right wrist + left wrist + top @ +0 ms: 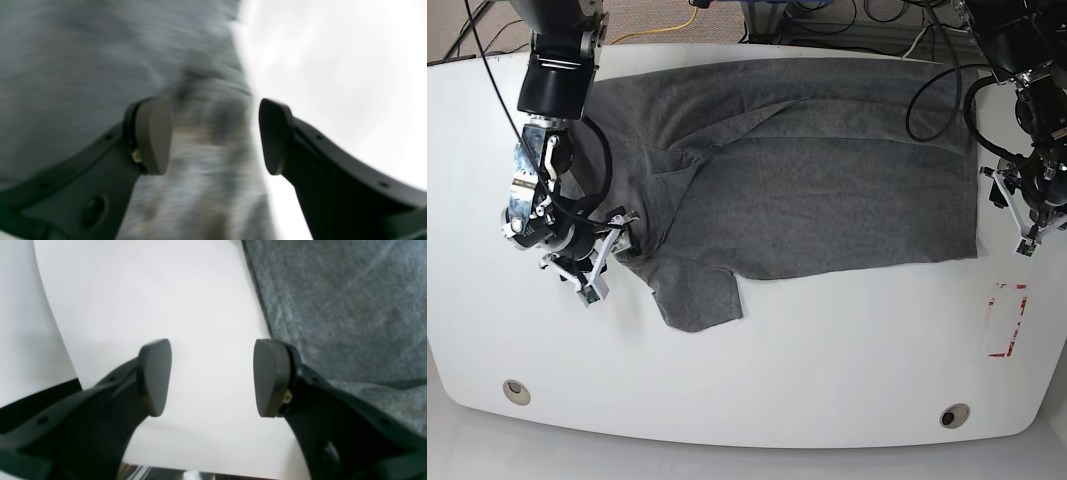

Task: Layout the t-shirt on the table in an organized manner, then fold the t-shirt properly

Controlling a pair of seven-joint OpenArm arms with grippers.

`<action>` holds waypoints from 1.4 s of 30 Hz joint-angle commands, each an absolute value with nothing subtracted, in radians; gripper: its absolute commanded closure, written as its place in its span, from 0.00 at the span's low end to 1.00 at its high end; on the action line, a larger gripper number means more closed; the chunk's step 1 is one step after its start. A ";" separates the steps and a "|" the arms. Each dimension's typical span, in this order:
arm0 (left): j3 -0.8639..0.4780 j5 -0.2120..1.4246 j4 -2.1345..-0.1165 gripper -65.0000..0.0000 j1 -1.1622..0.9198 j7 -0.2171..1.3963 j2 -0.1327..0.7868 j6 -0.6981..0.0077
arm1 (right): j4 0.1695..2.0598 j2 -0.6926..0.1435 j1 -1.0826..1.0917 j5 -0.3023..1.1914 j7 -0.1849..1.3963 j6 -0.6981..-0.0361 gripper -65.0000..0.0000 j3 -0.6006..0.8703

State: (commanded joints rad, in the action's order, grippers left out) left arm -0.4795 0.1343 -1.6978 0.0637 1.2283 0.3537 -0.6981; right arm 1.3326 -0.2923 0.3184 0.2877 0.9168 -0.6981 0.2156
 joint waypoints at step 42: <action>-0.478 0.136 -1.698 0.45 0.045 1.227 0.352 -0.698 | 1.153 -0.355 0.397 0.286 0.776 -0.698 0.40 0.159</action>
State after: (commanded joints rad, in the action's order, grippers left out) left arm -0.4780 0.1358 -1.6978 0.0453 1.2267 0.3521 -0.6981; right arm 1.1531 -0.3552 0.3966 0.2862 0.7756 -0.6981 0.1588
